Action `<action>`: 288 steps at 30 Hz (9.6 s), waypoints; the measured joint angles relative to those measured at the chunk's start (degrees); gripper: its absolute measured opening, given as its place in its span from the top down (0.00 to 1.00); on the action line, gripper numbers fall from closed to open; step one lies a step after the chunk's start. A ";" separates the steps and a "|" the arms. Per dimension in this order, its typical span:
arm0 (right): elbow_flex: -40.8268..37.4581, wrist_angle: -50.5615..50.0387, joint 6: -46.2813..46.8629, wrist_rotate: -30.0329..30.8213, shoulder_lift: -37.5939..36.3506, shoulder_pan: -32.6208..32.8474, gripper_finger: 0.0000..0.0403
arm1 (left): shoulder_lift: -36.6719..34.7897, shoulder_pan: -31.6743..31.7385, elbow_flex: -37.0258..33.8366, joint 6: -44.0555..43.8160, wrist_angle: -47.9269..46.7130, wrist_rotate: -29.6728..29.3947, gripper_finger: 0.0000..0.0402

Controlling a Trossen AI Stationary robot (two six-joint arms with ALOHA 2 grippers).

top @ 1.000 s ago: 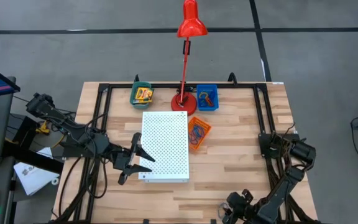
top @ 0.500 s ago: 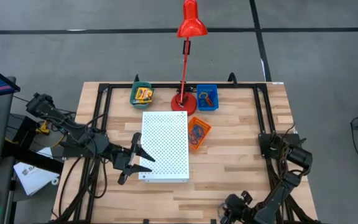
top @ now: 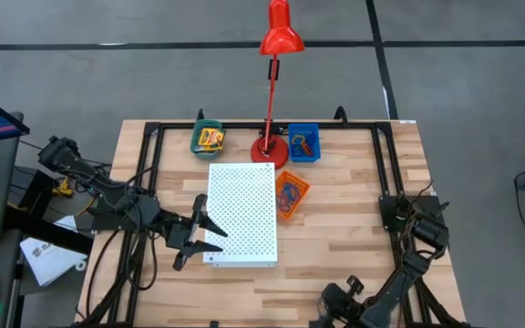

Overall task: Pick & Place Office Desk Supplies
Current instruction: Put the blue rubber band into the orange bin, then put the orange bin on the shelf containing rubber bands, then put the green bin on the shelf containing crayon boxes

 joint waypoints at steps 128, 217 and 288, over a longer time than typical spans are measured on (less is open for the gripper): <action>-46.93 48.91 -76.04 -18.43 -39.41 -64.90 0.96 | -0.39 0.02 0.04 -0.24 -5.31 -8.41 0.59; 24.36 -13.07 11.48 11.33 -13.20 -22.32 0.99 | -19.43 -6.71 0.00 -23.58 -34.07 -49.44 0.46; 47.99 -20.97 0.24 9.76 1.85 -26.69 0.86 | -22.75 -6.71 0.00 -31.34 -46.34 -54.50 0.46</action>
